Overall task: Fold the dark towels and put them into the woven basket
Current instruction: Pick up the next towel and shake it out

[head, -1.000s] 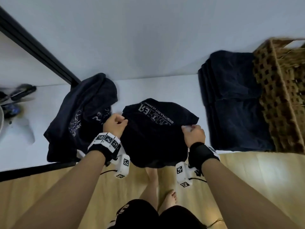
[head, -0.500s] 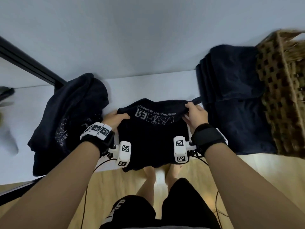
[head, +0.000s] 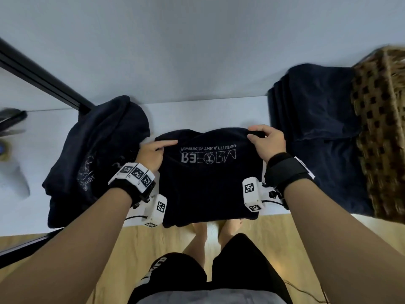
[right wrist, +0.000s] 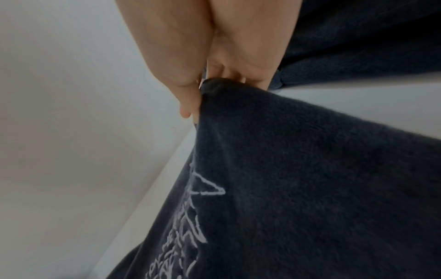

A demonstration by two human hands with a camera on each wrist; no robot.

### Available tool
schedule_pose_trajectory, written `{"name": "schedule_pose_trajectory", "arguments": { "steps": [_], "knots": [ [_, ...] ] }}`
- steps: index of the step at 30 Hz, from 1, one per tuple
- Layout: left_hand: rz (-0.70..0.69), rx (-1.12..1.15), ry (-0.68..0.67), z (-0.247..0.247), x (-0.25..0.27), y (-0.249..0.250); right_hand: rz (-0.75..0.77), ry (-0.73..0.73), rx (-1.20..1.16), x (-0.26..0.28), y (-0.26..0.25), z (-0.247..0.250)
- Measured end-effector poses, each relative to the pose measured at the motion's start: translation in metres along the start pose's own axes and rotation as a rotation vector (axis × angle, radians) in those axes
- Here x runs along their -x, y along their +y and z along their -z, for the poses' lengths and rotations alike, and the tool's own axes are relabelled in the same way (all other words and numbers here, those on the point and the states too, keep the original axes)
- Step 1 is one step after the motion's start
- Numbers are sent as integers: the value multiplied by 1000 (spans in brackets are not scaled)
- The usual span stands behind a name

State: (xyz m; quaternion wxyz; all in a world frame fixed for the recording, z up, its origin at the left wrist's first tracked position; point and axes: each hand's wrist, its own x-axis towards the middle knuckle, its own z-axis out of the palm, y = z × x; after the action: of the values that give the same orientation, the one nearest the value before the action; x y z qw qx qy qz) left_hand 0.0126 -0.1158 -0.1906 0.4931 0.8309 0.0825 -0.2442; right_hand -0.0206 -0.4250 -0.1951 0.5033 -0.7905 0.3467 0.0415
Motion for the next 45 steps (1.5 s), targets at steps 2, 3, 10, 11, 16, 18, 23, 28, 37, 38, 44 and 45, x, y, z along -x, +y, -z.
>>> {"name": "schedule_pose_trajectory", "arguments": {
  "steps": [2,3,10,11,16,18,23,28,37,38,44,45],
  "knots": [
    [22,-63,19,-2,0,0,18,-3,5,1,-6,0],
    [35,-105,64,-1,-1,-1,35,18,8,1,-8,0],
    [-15,-322,93,-8,0,-4,182,34,249,6,-6,-11],
    [10,-358,61,-8,-2,-6,158,-17,307,5,-2,-14],
    [82,-564,-15,-5,-12,-12,66,-134,466,2,14,-18],
    [82,-531,-16,-3,-17,-10,75,-144,469,2,16,-18],
    [43,-364,60,-4,-22,-11,143,-67,324,1,20,-13],
    [-81,-437,344,-9,-18,-20,114,-75,471,1,24,-12],
    [46,-777,108,-17,-30,-24,290,-126,762,49,19,-19],
    [47,-789,101,-17,-29,-22,278,-215,789,59,24,-21],
    [-21,-921,150,-21,-3,-8,164,-444,962,82,47,-29],
    [-95,-970,184,-25,8,-8,158,-442,958,82,47,-30]
  ]
}}
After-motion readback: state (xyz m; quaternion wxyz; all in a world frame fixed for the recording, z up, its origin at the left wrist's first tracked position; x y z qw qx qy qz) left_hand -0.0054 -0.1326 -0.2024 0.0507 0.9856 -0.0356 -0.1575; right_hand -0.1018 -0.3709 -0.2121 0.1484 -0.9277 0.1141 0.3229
